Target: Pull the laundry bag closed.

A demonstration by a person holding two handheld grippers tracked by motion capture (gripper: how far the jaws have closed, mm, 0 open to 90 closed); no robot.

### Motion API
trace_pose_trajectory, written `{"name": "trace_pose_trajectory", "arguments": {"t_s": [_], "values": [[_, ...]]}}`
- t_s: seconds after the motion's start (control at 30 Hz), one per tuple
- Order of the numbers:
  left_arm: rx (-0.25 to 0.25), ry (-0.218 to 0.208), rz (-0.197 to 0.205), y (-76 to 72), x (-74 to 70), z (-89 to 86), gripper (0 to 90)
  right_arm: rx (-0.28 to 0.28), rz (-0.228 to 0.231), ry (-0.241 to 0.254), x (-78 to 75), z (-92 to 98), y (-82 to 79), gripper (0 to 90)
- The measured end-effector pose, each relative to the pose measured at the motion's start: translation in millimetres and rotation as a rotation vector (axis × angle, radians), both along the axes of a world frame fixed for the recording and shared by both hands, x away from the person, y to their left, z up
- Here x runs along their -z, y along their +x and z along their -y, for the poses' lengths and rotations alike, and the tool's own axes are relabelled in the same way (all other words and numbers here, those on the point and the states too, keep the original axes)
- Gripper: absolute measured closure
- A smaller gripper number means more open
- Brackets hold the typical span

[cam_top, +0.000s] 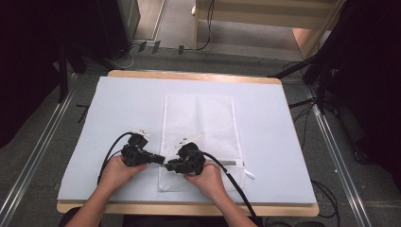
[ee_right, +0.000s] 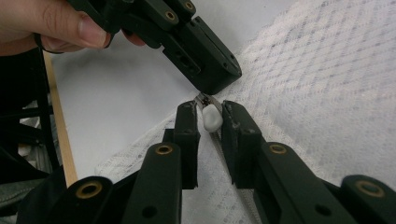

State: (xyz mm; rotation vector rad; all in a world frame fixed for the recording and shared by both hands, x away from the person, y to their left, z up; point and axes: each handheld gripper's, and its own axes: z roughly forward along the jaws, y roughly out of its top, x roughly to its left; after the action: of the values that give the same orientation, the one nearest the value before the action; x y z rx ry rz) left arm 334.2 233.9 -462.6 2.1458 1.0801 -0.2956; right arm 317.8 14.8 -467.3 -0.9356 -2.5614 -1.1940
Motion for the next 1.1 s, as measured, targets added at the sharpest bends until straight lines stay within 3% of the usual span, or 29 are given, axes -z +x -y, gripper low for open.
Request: {"name": "trace_pose_trajectory", "arguments": {"t_s": [0.13, 0.3, 0.4, 1.1], "values": [[0.002, -0.003, 0.0, 0.2, 0.3, -0.3, 90.0, -0.004, -0.008, -0.004, 1.1, -3.4, -1.2, 77.1], [0.004, -0.004, 0.001, 0.0, 0.4, -0.9, 90.0, -0.004, 0.002, -0.004, 0.0, -3.7, -0.9, 84.8], [0.0, -0.01, -0.002, 0.1, 0.8, -1.3, 90.0, -0.011, 0.002, -0.03, -0.6, -1.3, -1.5, 88.1], [-0.022, -0.004, 0.002, -4.4, -1.0, -1.6, 90.0, 0.0, -0.022, -0.017, 2.6, -5.3, 1.8, 88.4]]}}
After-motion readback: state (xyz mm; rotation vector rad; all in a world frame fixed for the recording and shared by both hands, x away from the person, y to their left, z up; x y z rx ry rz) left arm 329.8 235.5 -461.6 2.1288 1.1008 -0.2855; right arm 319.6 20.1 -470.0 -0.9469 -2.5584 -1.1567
